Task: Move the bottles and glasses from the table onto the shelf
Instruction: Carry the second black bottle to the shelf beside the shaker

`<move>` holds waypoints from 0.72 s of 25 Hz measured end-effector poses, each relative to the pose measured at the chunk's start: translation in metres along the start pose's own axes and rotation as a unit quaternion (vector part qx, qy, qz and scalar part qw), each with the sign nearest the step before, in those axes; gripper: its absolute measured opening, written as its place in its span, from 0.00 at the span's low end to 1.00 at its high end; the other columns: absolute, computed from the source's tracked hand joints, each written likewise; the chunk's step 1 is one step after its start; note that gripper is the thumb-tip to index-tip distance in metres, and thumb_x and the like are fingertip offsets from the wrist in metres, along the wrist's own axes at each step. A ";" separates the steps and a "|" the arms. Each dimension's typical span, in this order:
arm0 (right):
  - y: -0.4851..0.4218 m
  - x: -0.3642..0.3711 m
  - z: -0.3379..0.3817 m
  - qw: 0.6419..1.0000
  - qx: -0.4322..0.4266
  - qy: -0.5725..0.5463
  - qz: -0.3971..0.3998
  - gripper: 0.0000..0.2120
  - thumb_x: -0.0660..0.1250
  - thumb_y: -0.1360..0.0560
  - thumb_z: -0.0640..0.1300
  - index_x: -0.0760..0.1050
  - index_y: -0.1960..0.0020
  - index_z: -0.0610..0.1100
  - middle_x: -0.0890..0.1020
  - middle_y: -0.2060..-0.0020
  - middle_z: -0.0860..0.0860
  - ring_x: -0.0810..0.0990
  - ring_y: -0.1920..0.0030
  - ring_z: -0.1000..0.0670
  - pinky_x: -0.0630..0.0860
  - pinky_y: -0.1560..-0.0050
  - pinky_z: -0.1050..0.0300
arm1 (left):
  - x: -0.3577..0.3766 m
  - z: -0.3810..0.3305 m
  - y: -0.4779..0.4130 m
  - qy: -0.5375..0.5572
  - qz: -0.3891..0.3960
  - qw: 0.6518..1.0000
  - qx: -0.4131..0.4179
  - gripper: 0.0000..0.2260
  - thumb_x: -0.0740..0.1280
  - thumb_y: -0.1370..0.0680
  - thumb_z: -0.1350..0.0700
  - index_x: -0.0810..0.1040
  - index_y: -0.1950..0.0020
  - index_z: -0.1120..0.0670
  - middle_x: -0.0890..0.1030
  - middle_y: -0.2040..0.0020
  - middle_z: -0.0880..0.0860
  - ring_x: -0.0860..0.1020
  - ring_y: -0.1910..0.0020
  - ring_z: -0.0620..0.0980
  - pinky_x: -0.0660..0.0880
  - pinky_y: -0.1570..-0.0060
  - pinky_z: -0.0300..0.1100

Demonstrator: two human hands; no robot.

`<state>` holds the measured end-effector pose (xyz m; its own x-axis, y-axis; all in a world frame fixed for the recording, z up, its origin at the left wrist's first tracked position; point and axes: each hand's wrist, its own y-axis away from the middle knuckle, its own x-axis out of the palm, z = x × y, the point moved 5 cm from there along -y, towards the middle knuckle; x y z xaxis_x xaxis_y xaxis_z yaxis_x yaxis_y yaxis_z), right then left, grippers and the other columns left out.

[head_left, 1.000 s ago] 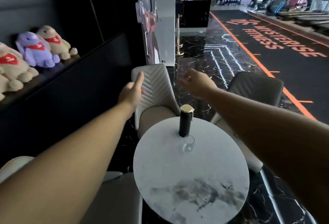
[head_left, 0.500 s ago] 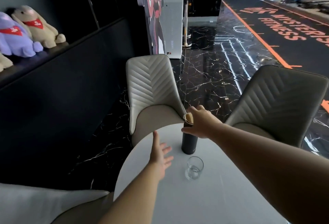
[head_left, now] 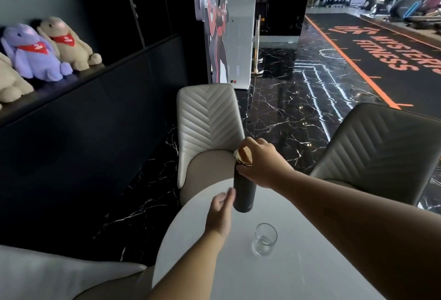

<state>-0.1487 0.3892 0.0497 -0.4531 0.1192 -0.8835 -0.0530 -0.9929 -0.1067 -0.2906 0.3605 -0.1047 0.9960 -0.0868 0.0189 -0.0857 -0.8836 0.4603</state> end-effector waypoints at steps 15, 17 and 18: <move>0.017 -0.124 0.424 0.957 -0.257 -0.101 -0.085 0.20 0.72 0.31 0.55 0.80 0.41 0.51 0.79 0.47 0.45 0.79 0.45 0.41 0.78 0.44 0.49 | -0.285 -0.277 0.189 -0.191 -0.294 0.881 0.316 0.26 0.80 0.33 0.44 0.80 0.38 0.49 0.85 0.44 0.48 0.83 0.44 0.48 0.73 0.52 0.36; 0.038 -0.125 0.505 0.944 -0.299 -0.110 -0.082 0.21 0.69 0.33 0.59 0.82 0.44 0.52 0.81 0.50 0.45 0.79 0.46 0.40 0.78 0.45 0.47 | -0.354 -0.296 0.232 -0.186 -0.332 0.866 0.325 0.25 0.80 0.33 0.44 0.80 0.39 0.48 0.85 0.45 0.46 0.82 0.45 0.46 0.72 0.52 0.35; 0.052 -0.124 0.546 0.937 -0.319 -0.116 -0.086 0.23 0.66 0.35 0.63 0.82 0.45 0.53 0.81 0.52 0.46 0.80 0.46 0.41 0.78 0.45 0.46 | -0.391 -0.304 0.256 -0.186 -0.351 0.856 0.330 0.25 0.80 0.33 0.44 0.80 0.39 0.48 0.85 0.46 0.45 0.82 0.45 0.46 0.72 0.51 0.36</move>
<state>-0.5810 0.3221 0.4029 -0.6715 0.1999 -0.7135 0.3665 -0.7473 -0.5543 -0.6946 0.3078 0.2757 0.7411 0.5407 -0.3980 0.4143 -0.8348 -0.3627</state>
